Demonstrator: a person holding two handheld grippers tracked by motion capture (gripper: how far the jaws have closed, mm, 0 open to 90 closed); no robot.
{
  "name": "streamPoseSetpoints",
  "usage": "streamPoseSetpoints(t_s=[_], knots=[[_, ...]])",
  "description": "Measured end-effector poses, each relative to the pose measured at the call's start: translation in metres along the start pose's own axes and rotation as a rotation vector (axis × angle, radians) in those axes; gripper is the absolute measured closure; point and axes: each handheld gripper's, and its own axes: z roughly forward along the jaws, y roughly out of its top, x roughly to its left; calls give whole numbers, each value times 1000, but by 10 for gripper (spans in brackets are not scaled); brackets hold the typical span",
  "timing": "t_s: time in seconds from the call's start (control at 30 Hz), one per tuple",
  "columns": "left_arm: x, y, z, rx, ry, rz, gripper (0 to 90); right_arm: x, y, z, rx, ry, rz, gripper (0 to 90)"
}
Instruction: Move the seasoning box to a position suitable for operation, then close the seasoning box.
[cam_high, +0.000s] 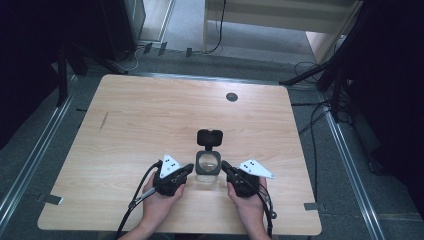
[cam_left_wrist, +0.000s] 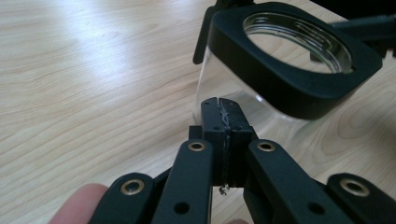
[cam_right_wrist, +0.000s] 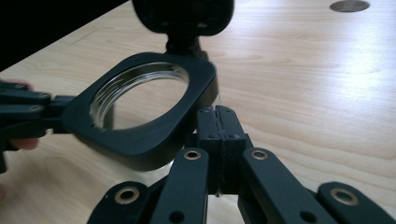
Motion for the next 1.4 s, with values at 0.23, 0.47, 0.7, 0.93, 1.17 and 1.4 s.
streamPoseSetpoints(t_s=[0.23,0.47,0.7,0.93,1.17,1.4], knots=[[0,-18,-15,18,-79,16,900,-18,34,5,-50,-10,47,900],[-23,-14,-15,25,-163,58,895,-25,79,24,-81,-32,65,900],[-32,-8,0,24,-173,76,888,-14,113,24,-97,20,54,900],[-33,-6,4,17,-176,88,892,9,119,28,-50,46,-28,900],[-34,-6,5,7,-177,84,895,14,114,16,-65,67,-20,900],[-33,-5,5,-3,-163,79,895,25,99,3,-41,85,-58,900]])
